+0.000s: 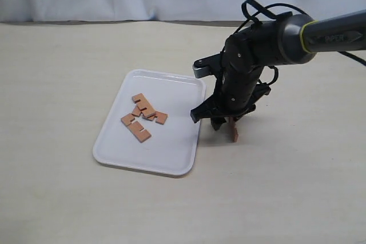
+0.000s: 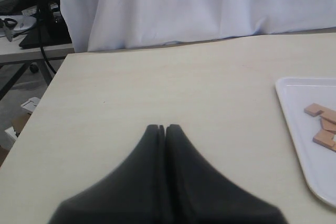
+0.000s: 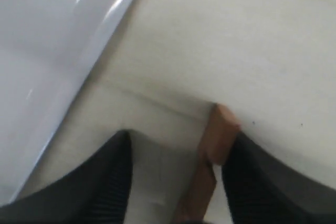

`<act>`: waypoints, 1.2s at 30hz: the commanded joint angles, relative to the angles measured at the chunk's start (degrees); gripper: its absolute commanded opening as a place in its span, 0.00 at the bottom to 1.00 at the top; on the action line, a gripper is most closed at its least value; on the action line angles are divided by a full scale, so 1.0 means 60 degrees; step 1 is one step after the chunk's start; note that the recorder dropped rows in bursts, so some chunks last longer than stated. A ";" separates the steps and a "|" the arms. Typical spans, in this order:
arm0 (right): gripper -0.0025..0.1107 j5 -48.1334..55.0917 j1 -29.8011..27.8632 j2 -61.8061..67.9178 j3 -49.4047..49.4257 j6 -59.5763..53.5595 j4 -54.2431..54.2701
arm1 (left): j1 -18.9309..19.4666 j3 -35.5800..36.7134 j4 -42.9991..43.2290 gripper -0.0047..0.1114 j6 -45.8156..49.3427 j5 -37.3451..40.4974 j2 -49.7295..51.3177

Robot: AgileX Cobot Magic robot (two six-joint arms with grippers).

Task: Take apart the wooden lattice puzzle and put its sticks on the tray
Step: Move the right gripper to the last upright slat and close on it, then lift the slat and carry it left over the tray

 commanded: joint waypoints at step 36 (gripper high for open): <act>0.06 -0.2605 -0.0033 -0.1076 0.1492 -1.1506 1.2811 | -0.0003 0.0023 0.0007 0.04 -0.0007 -0.0077 -0.0035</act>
